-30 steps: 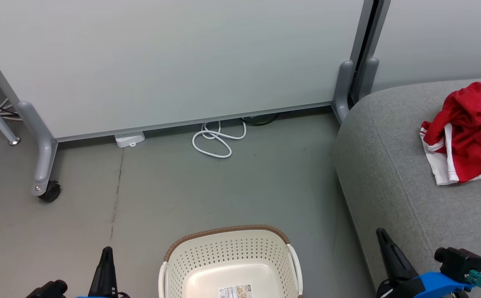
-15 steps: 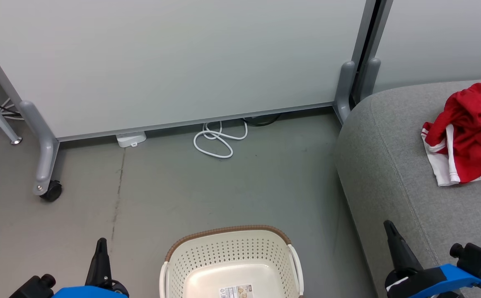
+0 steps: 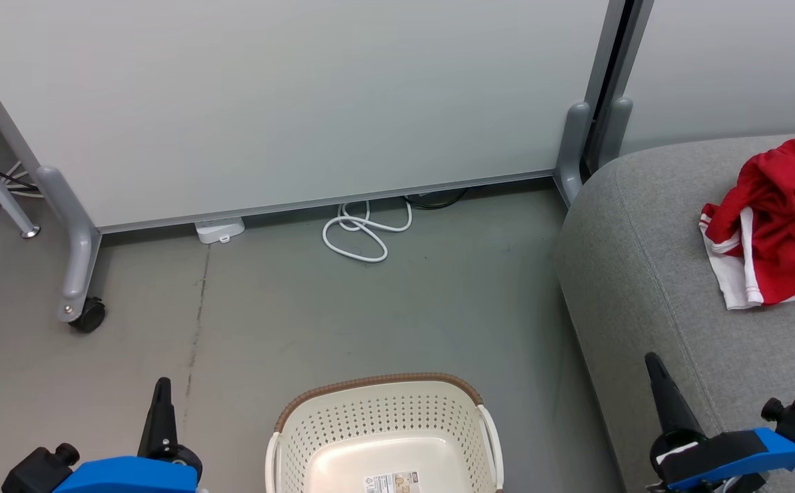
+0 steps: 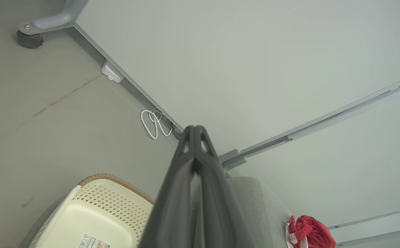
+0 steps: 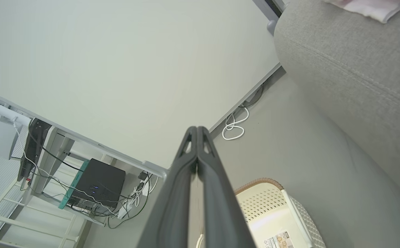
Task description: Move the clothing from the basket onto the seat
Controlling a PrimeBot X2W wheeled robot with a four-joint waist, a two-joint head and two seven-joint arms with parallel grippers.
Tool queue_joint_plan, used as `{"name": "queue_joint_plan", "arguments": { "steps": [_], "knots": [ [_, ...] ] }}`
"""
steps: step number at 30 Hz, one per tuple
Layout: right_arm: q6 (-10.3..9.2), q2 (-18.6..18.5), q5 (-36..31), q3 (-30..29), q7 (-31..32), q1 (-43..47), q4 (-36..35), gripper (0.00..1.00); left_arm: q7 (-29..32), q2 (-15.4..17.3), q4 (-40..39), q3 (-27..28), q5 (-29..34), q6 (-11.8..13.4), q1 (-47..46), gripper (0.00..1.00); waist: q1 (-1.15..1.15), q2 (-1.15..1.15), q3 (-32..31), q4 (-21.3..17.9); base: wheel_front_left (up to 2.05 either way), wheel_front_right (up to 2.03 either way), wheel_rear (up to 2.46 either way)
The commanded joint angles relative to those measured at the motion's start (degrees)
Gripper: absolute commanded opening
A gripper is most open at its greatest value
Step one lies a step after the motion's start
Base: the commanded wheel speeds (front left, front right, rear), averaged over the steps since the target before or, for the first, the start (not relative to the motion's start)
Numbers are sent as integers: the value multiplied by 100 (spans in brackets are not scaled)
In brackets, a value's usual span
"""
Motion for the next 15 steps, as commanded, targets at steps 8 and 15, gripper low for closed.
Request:
{"name": "queue_joint_plan", "arguments": {
  "steps": [8,15],
  "knots": [
    [1,-47,745,-84,100,-200,-42,0,182,-3,-135,117,-622,-7,-244,0,-1,0,-5,19,0,0,0],
    [2,-49,1190,-130,160,-251,-35,0,298,-14,-169,170,-1000,-8,-300,0,-1,0,-9,33,0,0,0]
  ]
}}
